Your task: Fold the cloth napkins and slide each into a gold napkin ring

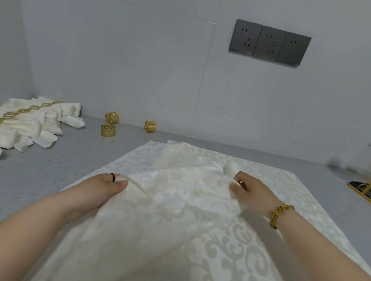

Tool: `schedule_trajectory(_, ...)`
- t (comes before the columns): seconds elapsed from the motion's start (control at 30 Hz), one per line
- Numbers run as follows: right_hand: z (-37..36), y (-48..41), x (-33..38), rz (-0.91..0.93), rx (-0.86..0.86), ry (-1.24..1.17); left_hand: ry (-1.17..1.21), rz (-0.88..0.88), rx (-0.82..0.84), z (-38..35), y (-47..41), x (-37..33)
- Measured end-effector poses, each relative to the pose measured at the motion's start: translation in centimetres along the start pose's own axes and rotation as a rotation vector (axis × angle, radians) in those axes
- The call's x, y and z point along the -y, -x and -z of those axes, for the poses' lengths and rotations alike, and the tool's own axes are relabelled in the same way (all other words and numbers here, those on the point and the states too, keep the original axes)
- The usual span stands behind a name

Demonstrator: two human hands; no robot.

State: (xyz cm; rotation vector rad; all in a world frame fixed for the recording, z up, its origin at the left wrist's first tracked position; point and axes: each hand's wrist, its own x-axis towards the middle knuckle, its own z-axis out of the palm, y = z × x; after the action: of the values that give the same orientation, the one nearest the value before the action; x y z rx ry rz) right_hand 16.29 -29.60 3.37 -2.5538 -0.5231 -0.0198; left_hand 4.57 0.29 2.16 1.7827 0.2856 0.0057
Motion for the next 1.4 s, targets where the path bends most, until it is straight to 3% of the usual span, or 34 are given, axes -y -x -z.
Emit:
schedule_trajectory(0.07, 1.4, 2.2, 0.1, -0.02, 0.097, -0.062, 0.103, 0.038, 0.036, 0.1, 0.5, -0.1)
schedule_trajectory(0.2, 3.8, 6.2, 0.9, -0.107, 0.442, -0.063, 0.076, 0.099, 0.129, 0.0, 1.9, -0.6)
schedule_trajectory(0.27, 4.3, 8.0, 1.4, -0.122, 0.555, 0.007, -0.019, 0.128, 0.166, 0.2, 2.9, -0.9)
schedule_trajectory(0.33, 4.2, 8.8, 1.7, -0.129, 0.585, 0.022, -0.266, 0.086, 0.104, 0.2, 3.1, -1.0)
schedule_trajectory(0.53, 0.8, 7.8, 2.5, -0.139, 0.363, 0.02, -0.932, -0.124, -0.241, -1.9, 0.7, -1.4)
schedule_trajectory(0.63, -0.8, 6.0, 2.8, -0.103, 0.237, 0.001, -1.116, -0.203, -0.331, -3.1, -1.2, -2.2)
schedule_trajectory(0.8, -1.3, 3.5, 2.0, -0.145, -0.06, 0.083, -1.09, -0.255, -0.393, -4.4, -3.9, -2.4)
schedule_trajectory(0.93, -0.9, 2.4, 0.0, -0.257, -0.22, -0.03, -1.003, -0.372, -0.376, -6.6, -3.7, -2.1)
schedule_trajectory(1.03, -1.0, 1.7, -0.9, -0.3, -0.255, -0.229, -0.996, -0.425, -0.135, -8.1, -2.4, -1.2)
schedule_trajectory(1.13, 0.4, 1.8, -1.4, -0.293, -0.107, -0.426, -1.081, -0.303, 0.181, -8.6, -2.5, 0.5)
schedule_trajectory(1.23, 2.5, 2.6, -2.5, -0.276, 0.2, -0.457, -1.127, -0.284, 0.224, -8.4, -3.3, 0.9)
schedule_trajectory(1.3, 4.0, 3.4, -3.2, -0.286, 0.371, -0.333, -1.115, -0.303, 0.217, -8.5, -3.5, 0.9)
schedule_trajectory(1.4, 6.2, 4.3, -3.2, -0.355, 0.497, 0.07, -1.082, -0.332, 0.177, -8.5, -3.4, 1.1)
